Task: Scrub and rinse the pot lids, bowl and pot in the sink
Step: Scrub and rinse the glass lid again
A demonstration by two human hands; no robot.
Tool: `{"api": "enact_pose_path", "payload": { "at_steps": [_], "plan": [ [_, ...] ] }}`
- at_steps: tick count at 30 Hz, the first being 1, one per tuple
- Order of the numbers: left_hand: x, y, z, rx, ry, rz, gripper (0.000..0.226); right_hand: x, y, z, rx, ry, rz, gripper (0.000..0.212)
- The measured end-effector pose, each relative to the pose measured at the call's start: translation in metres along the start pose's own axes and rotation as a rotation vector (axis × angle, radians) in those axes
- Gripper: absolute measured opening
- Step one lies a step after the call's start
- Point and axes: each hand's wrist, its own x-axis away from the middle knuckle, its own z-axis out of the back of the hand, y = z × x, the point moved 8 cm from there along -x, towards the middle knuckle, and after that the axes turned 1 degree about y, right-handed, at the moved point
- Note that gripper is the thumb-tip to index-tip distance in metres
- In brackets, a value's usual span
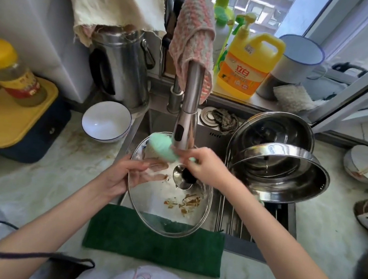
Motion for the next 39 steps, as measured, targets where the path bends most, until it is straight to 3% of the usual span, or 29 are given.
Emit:
{"api": "enact_pose_path", "payload": {
  "at_steps": [2, 5, 9, 10, 12, 14, 15, 18, 19, 21, 23, 24, 27, 30, 31, 34, 36, 39],
  "plan": [
    [0.001, -0.004, -0.004, -0.007, -0.017, 0.014, 0.063, 0.005, -0.012, 0.004, 0.093, -0.007, 0.061, 0.032],
    [0.004, -0.007, -0.007, -0.057, -0.030, 0.013, 0.039, -0.005, 0.021, 0.027, 0.117, 0.112, -0.128, 0.029],
    [0.003, -0.008, -0.004, -0.026, -0.022, 0.011, 0.068, 0.016, -0.012, -0.013, 0.062, -0.100, 0.104, 0.037],
    [0.004, -0.008, -0.004, -0.035, -0.027, 0.013, 0.059, 0.018, -0.016, -0.010, 0.083, -0.072, 0.120, 0.038],
    [0.005, -0.006, -0.007, -0.078, -0.037, 0.000, 0.021, 0.006, 0.009, 0.011, 0.075, 0.079, -0.044, 0.034],
    [0.003, -0.004, -0.005, -0.094, -0.042, 0.006, 0.023, 0.003, 0.025, 0.019, 0.062, 0.142, -0.161, 0.032],
    [0.003, -0.005, -0.003, -0.067, -0.055, 0.022, 0.027, 0.005, 0.017, 0.013, 0.041, 0.096, -0.111, 0.032],
    [-0.001, -0.006, 0.003, -0.101, -0.048, 0.016, 0.079, 0.019, -0.022, -0.012, 0.045, -0.035, 0.119, 0.037],
    [-0.001, -0.006, 0.002, -0.126, -0.041, 0.015, 0.076, 0.014, -0.016, -0.007, 0.084, 0.014, 0.108, 0.034],
    [-0.001, -0.008, -0.003, -0.122, -0.039, 0.003, 0.044, 0.000, 0.011, 0.011, 0.084, 0.155, -0.080, 0.027],
    [-0.001, -0.009, -0.003, -0.097, -0.016, 0.003, 0.032, 0.001, 0.021, 0.010, 0.035, 0.167, -0.142, 0.029],
    [-0.002, -0.010, -0.002, -0.095, -0.013, 0.011, 0.032, 0.006, 0.011, 0.002, 0.003, 0.110, -0.087, 0.031],
    [-0.003, -0.018, 0.000, -0.100, 0.009, 0.037, 0.059, 0.026, -0.027, -0.013, 0.097, 0.004, 0.118, 0.040],
    [-0.003, -0.023, -0.004, -0.137, 0.002, 0.062, 0.026, 0.007, 0.015, 0.009, 0.129, 0.153, -0.130, 0.035],
    [-0.003, -0.023, -0.003, -0.137, 0.005, 0.065, 0.027, 0.006, 0.027, 0.010, 0.138, 0.160, -0.194, 0.034],
    [-0.002, -0.026, 0.000, -0.115, 0.015, 0.083, 0.032, 0.024, 0.001, -0.012, -0.045, 0.019, -0.053, 0.038],
    [0.000, -0.027, -0.002, -0.118, 0.018, 0.079, 0.039, 0.036, -0.019, -0.020, -0.022, -0.018, 0.069, 0.041],
    [0.001, -0.027, -0.006, -0.113, 0.004, 0.073, 0.039, 0.016, 0.022, 0.001, 0.044, 0.158, -0.147, 0.037]
  ]
}}
